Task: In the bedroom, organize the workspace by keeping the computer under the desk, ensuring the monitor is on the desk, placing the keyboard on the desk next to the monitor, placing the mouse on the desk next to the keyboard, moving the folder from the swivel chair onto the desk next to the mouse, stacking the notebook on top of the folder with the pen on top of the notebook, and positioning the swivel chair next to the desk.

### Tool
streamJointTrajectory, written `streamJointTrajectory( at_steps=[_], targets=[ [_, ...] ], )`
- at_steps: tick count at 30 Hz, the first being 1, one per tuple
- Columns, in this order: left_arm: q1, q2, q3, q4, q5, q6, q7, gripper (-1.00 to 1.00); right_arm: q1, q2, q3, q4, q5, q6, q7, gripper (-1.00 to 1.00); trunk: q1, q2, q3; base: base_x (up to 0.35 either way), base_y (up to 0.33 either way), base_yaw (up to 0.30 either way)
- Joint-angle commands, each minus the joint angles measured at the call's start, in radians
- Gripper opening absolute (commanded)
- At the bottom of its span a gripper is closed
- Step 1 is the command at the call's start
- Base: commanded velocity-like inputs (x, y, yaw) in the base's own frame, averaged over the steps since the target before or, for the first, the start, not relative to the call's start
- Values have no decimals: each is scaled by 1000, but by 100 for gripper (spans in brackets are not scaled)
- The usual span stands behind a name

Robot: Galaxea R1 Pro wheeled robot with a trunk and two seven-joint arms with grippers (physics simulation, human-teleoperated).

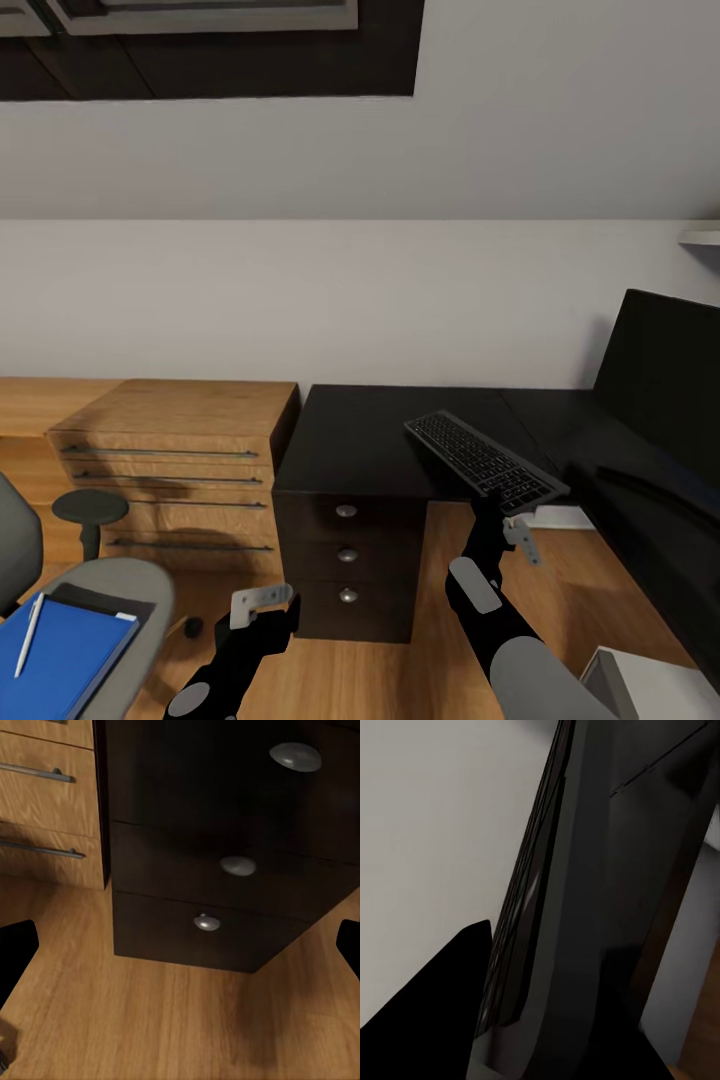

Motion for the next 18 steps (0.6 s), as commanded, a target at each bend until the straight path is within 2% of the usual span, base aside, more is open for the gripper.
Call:
streamJointTrajectory(
  at_steps=[1, 9, 18],
  targets=[
    [0, 0, -1, -2, 11, 3, 8, 100, -1, 1, -4, 0, -7, -1, 10, -100, 4, -8, -4, 0, 0, 0],
    [0, 0, -1, -2, 11, 3, 8, 100, -1, 1, -4, 0, -7, -1, 10, -100, 35, -64, -29, 0, 0, 0],
    [0, -1, -2, -2, 10, 4, 8, 100, -1, 1, -4, 0, -7, -1, 10, -100, 35, -64, -29, 0, 0, 0]
  ],
)
